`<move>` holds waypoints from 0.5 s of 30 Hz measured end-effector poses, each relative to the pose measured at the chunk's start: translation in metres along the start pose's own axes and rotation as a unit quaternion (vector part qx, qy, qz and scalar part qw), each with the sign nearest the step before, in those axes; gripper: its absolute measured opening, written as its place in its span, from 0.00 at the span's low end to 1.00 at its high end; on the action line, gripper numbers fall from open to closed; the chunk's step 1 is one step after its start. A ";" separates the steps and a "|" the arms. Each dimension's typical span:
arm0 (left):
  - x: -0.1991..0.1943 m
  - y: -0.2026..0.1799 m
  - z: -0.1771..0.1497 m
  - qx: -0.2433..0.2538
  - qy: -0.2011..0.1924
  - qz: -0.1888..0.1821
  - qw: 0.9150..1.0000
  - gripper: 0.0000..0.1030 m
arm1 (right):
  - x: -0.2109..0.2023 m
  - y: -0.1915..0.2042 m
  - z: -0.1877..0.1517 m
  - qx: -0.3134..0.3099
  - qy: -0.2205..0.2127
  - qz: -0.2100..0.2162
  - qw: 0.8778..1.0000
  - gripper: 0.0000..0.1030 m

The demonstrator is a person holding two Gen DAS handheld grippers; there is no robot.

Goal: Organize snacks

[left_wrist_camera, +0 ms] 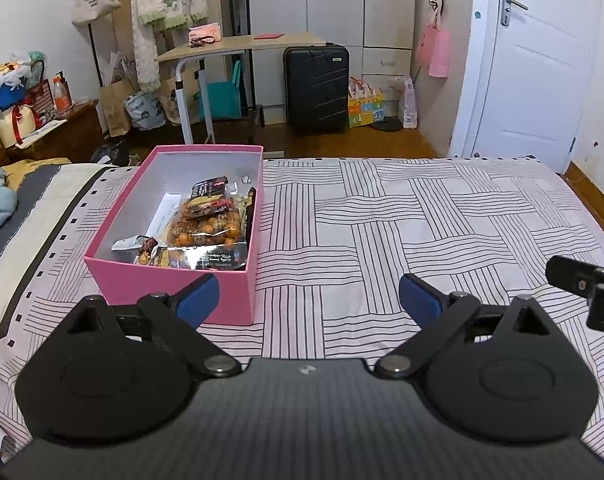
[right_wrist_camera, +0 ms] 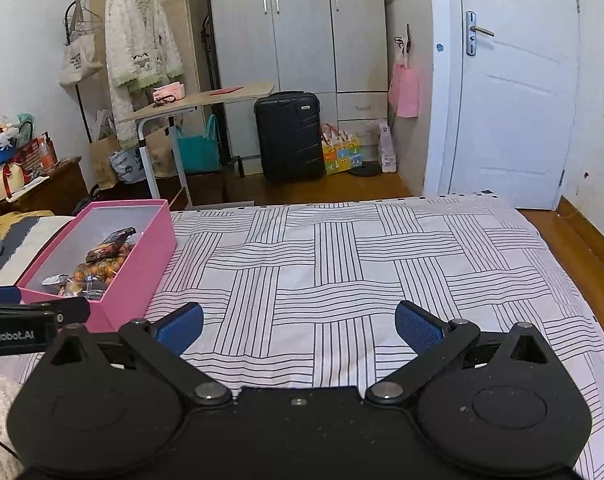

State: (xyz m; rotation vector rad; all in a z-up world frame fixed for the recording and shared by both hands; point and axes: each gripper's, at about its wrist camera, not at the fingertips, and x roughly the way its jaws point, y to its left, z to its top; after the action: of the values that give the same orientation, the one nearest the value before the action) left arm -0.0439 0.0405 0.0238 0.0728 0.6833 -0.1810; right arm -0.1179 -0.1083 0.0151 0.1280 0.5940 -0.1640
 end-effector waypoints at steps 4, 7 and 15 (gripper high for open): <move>0.000 0.000 -0.001 0.001 0.007 -0.004 1.000 0.95 | -0.002 0.003 -0.001 -0.003 0.001 0.002 1.000 1.00; 0.001 0.002 -0.001 -0.007 0.013 -0.011 1.000 0.95 | -0.002 0.003 -0.003 -0.002 0.002 0.001 1.000 1.00; 0.002 0.001 -0.004 0.002 0.019 0.013 1.000 0.95 | 0.002 0.002 -0.004 -0.008 0.012 -0.004 1.000 1.00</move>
State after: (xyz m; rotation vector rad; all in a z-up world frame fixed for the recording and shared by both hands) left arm -0.0450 0.0421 0.0192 0.0893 0.7190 -0.1568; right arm -0.1177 -0.1057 0.0108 0.1111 0.6189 -0.1657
